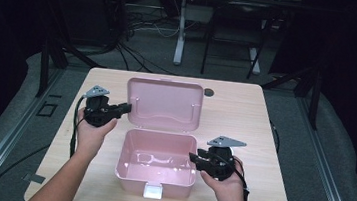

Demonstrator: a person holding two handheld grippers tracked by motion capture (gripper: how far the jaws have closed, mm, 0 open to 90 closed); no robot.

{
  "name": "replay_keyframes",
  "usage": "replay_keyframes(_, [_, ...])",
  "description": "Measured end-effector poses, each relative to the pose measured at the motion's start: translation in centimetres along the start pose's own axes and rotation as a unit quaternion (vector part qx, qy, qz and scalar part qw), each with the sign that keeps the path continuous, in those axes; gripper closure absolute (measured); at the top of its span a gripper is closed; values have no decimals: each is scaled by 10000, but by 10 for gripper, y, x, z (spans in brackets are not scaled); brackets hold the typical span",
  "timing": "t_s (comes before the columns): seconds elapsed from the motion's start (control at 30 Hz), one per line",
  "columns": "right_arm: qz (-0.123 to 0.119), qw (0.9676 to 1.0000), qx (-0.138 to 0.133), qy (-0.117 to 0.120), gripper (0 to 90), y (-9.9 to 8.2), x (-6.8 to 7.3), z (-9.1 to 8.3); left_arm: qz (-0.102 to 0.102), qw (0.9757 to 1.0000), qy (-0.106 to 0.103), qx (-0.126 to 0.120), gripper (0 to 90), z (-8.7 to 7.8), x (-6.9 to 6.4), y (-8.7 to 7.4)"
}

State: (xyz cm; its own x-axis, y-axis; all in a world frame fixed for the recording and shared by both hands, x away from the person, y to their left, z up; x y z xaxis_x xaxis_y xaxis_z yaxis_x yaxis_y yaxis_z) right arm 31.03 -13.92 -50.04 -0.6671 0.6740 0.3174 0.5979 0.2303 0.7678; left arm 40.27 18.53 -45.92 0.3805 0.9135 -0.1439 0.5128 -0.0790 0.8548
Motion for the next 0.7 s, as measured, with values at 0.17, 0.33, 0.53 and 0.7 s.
replay_keyframes(0.17, [9,10000,11,9,631,0,0,0,-34,10000,-18,26,844,1,1,0])
replay_keyframes(0.33, [-6,10000,0,21,631,0,-1,0,-82,9999,-41,70,843,3,2,1])
replay_keyframes(0.53, [3,10000,14,19,631,0,-1,0,-101,9998,-67,159,843,5,3,3])
replay_keyframes(0.7, [0,10000,17,22,631,0,-1,0,-184,9995,-131,241,842,7,5,3])
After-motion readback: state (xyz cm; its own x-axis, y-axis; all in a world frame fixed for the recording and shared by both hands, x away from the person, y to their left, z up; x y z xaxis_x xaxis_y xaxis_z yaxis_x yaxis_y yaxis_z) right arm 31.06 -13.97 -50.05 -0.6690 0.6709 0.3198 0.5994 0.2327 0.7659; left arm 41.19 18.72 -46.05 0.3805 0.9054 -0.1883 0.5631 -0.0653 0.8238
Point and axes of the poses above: each handheld gripper's, and its own axes: z roughly forward along the jaws, y roughly out of its top, x roughly to its left, the point moved 3 cm from there along z, roughly forward along the jaws, and after that the axes turned 12 degrees about y, right-handed, at the moved point
